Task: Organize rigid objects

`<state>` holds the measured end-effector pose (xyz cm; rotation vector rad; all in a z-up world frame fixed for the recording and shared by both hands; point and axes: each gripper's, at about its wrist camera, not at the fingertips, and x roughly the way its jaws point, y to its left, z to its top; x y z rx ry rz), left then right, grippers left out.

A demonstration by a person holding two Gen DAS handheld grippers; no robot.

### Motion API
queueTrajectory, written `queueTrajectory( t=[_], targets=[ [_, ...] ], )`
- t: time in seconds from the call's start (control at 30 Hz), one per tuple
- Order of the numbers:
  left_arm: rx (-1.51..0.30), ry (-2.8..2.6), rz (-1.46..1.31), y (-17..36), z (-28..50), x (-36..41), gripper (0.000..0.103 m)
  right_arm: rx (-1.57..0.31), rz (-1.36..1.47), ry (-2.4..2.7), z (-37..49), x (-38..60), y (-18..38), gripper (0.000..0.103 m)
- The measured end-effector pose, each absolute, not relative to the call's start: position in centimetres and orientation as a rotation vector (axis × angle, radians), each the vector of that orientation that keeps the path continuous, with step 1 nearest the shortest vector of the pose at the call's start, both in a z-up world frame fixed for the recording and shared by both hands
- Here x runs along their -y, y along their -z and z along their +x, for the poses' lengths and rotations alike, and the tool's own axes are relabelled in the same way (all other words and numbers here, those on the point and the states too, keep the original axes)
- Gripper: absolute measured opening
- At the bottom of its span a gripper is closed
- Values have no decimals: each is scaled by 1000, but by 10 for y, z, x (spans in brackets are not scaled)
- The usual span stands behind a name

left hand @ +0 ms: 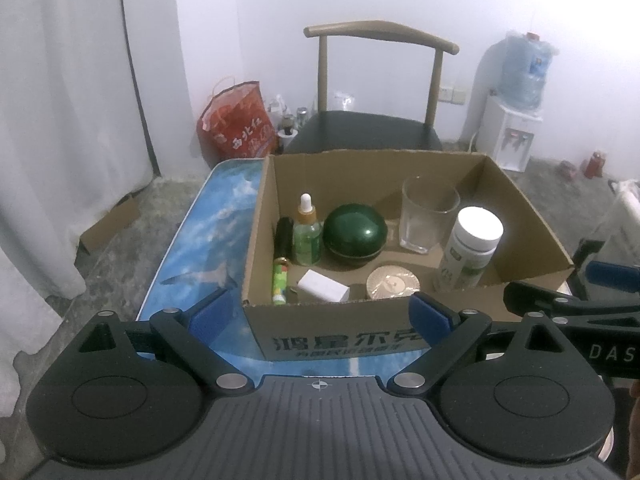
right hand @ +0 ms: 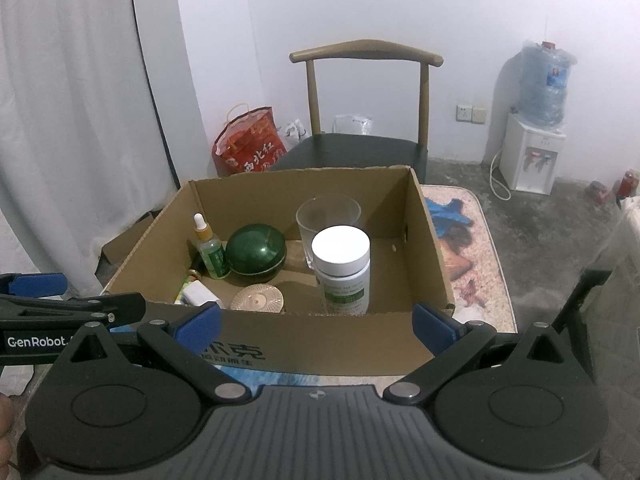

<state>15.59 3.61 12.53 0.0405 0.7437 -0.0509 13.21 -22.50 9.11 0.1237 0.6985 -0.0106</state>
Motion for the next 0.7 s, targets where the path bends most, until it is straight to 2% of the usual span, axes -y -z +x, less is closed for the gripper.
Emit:
queueTrajectory(
  t=[0.7],
  targets=[
    [-741,50,42,-127,155,-34,95,-698,121,8,133,225,-93,103]
  ],
)
